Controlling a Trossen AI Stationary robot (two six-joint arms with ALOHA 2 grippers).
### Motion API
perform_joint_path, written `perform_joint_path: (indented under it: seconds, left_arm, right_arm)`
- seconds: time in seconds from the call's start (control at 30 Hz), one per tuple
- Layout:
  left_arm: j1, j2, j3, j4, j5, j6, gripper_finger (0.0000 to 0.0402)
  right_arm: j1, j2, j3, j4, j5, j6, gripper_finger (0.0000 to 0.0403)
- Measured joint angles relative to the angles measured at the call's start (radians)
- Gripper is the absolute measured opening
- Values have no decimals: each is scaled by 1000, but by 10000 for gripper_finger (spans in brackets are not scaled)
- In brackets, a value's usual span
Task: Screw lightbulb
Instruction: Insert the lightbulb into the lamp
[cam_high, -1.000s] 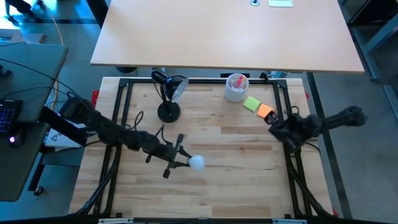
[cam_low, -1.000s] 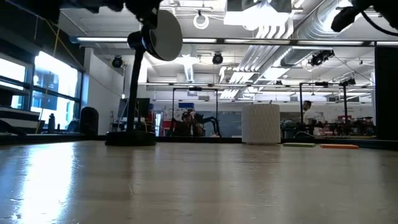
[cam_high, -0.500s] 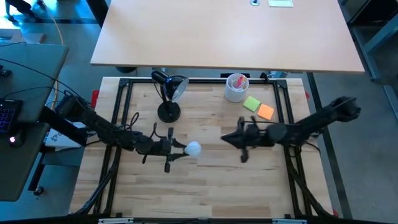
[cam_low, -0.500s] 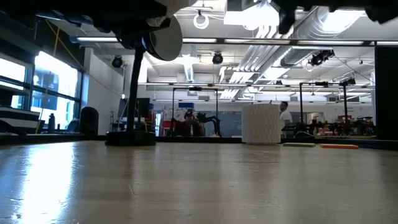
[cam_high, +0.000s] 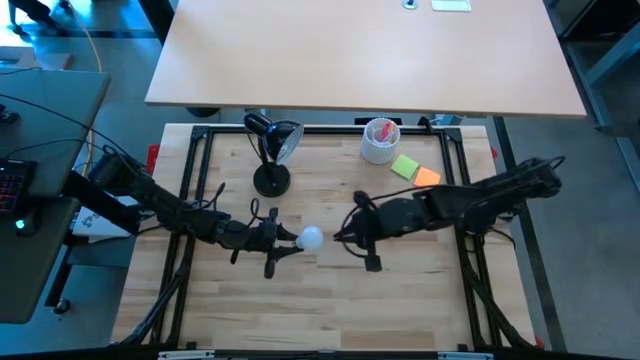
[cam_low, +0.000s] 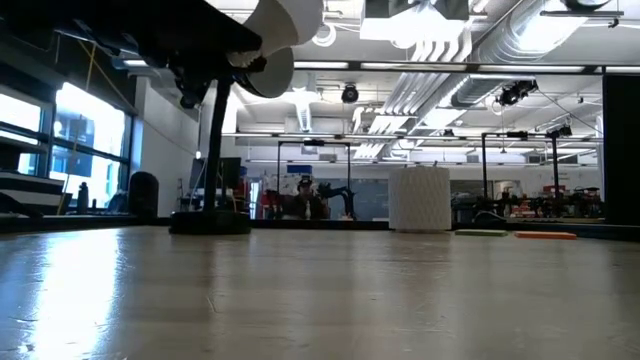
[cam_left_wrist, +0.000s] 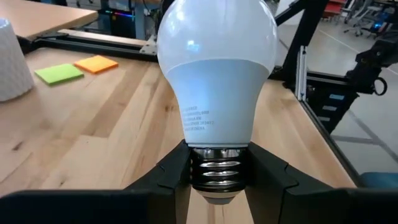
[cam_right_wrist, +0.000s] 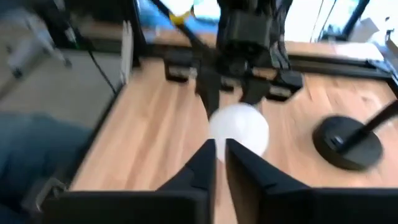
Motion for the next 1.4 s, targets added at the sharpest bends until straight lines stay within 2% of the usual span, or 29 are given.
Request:
perform_joint_path:
  seconds: [0.13, 0.33, 0.47, 0.57, 0.63, 0.7, 0.8, 0.9, 1.13, 1.4]
  left_arm:
    - [1, 0, 0, -7, -14, -10, 107]
    - [2, 0, 0, -13, -19, -18, 108]
    - [2, 0, 0, -13, -20, -18, 108]
    - [2, 1, 0, -13, -20, -15, 108]
    - [2, 1, 0, -14, -20, 3, 108]
    - [1, 2, 0, -19, -20, 9, 108]
    - [2, 2, 0, -12, -26, 9, 108]
    - [1, 2, 0, -16, -23, 9, 108]
    - [0, 2, 0, -12, -22, 18, 108]
    - [1, 1, 0, -15, -20, 17, 111]
  right_arm:
    - [-7, 90, 138, -147, 0, -12, 126]
    - [-22, 209, 290, -317, 14, -166, 267]
    - [-27, 264, 358, -382, 105, -178, 319]
    - [-39, 287, 341, -365, 44, -188, 329]
    - [-53, 288, 293, -281, -13, -187, 330]
    - [-61, 288, 232, -174, -2, -199, 330]
    - [-62, 287, 154, -8, 72, -231, 330]
    - [-60, 289, 130, 92, 70, -237, 330]
    - [-61, 301, 126, 90, 65, -230, 323]
    - [-71, 303, 127, 71, 45, -210, 273]
